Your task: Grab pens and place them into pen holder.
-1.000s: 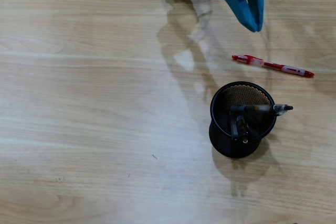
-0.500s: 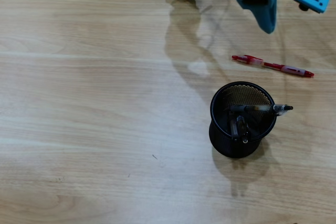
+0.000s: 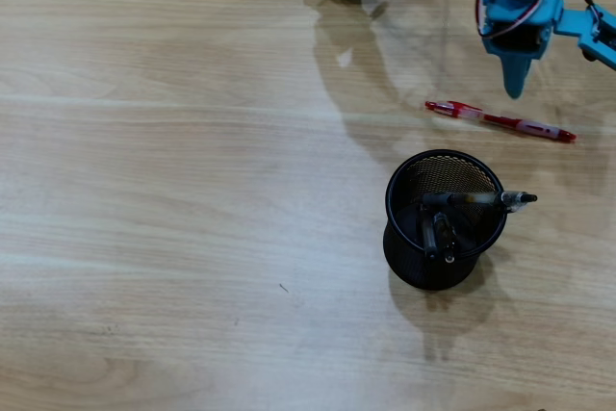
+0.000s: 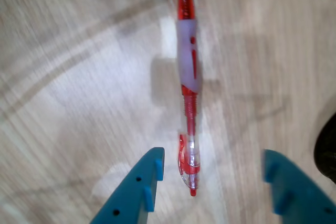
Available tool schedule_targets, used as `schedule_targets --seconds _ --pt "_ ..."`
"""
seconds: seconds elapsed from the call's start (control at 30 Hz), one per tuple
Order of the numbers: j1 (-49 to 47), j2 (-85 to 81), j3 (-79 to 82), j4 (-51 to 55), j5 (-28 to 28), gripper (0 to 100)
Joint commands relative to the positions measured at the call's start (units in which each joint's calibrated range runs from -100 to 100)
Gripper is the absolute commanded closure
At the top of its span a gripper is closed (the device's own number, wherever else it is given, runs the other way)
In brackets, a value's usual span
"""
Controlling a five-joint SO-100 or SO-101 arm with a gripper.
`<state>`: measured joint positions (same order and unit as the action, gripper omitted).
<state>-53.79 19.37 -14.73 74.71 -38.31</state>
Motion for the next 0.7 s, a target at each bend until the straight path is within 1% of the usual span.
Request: schedule_targets --seconds 0.0,0.23,0.37,0.57,0.67 --pt "-0.94 3.52 -6.45 -0.13 -0.17 69" --pt "-1.77 11.33 -10.70 -0.13 -0.28 69" --pt "-3.05 15.15 -10.70 -0.13 -2.06 69" --pt "-3.78 19.14 -10.70 -0.13 -2.79 69" --pt "-3.87 19.65 -10.61 0.14 -3.21 74"
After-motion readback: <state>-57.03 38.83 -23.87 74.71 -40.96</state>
